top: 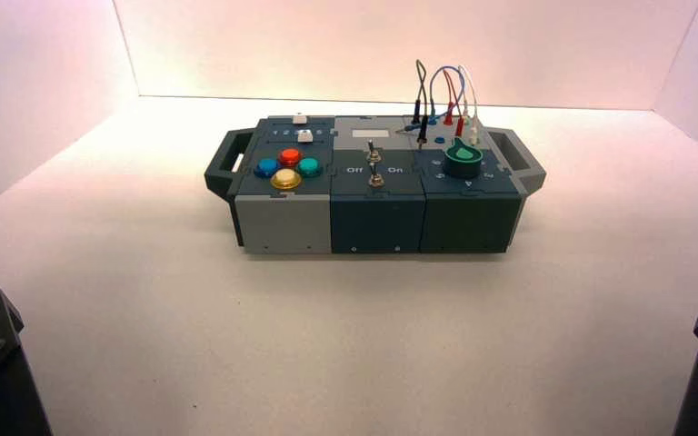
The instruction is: Push the green button with the right gripper.
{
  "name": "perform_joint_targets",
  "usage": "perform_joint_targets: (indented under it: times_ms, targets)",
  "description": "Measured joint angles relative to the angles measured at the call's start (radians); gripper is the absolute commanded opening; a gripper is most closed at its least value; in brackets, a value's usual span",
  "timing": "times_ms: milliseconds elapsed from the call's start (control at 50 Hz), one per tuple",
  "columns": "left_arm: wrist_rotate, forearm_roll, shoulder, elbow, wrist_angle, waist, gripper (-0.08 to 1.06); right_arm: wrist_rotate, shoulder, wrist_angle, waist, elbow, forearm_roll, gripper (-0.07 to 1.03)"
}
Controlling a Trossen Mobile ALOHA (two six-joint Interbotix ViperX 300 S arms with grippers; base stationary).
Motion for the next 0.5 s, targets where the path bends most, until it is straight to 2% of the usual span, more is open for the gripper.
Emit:
perform_joint_targets:
  times_ms: [500]
  targets:
    - [0.008, 0.000, 0.000, 0.017, -0.038, -0.002, -0.03, 0.000, -0.003, -0.026, 0.002, 0.011, 0.000, -0.02]
